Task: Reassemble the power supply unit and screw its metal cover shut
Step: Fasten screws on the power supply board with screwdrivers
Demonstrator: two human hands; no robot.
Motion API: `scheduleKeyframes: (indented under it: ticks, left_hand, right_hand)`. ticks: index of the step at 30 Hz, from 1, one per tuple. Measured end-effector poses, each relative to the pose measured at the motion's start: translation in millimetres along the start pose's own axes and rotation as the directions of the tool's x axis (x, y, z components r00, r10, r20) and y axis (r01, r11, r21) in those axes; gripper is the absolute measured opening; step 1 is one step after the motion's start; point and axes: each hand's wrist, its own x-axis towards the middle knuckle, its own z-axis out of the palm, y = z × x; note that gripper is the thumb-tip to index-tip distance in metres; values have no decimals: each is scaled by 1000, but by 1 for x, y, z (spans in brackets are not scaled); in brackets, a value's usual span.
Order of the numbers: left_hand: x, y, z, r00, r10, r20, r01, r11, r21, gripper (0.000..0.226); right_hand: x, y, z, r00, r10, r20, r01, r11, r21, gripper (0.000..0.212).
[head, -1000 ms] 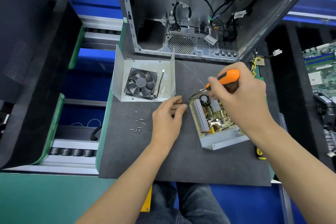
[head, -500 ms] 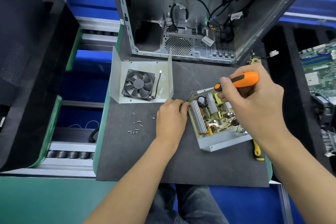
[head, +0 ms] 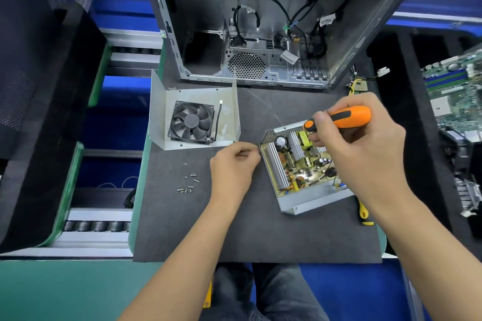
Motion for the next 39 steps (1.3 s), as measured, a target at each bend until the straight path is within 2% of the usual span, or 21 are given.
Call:
scheduleKeyframes:
  ticks: [1, 2, 4, 6, 8, 12, 18, 28, 35, 39]
  left_hand:
    - [-2, -1, -3, 995, -92, 33, 97, 975, -200, 22]
    - [-5, 0, -5, 981, -172, 89, 194, 892, -409, 25]
    - [-10, 2, -8, 939, -255, 230, 341, 616, -710, 26]
    - [-13, 5, -9, 916, -252, 312, 394, 418, -818, 18]
    - [-16, 9, -9, 916, -206, 343, 396, 345, -851, 11]
    - [-22, 16, -8, 923, -136, 361, 385, 353, -853, 13]
    - [-25, 21, -8, 922, -110, 371, 385, 349, -854, 15]
    - [-24, 25, -3, 921, -128, 367, 389, 284, -876, 14]
    - [-23, 25, -1, 931, -171, 322, 360, 300, -883, 21]
    - [-23, 23, 0, 937, -198, 286, 337, 307, -890, 11]
  right_hand:
    - [0, 1, -1, 1000, 12, -18, -11, 999, 43, 14]
    - [0, 2, -2, 999, 23, -43, -18, 995, 101, 13]
    - [0, 2, -3, 995, 57, -84, -35, 971, 237, 12]
    - [-1, 4, -3, 992, 102, -70, -72, 939, 337, 10]
    - [-4, 7, -1, 989, 143, -30, -121, 917, 379, 10]
    - [-7, 10, 4, 983, 182, -20, -159, 903, 399, 10]
    - [-6, 12, 5, 973, 229, -19, -197, 877, 439, 11]
    - [-7, 14, 8, 964, 266, -26, -226, 865, 448, 12]
    - [-8, 14, 11, 948, 317, -42, -264, 851, 454, 19]
    - [-9, 15, 15, 941, 334, -51, -273, 841, 468, 29]
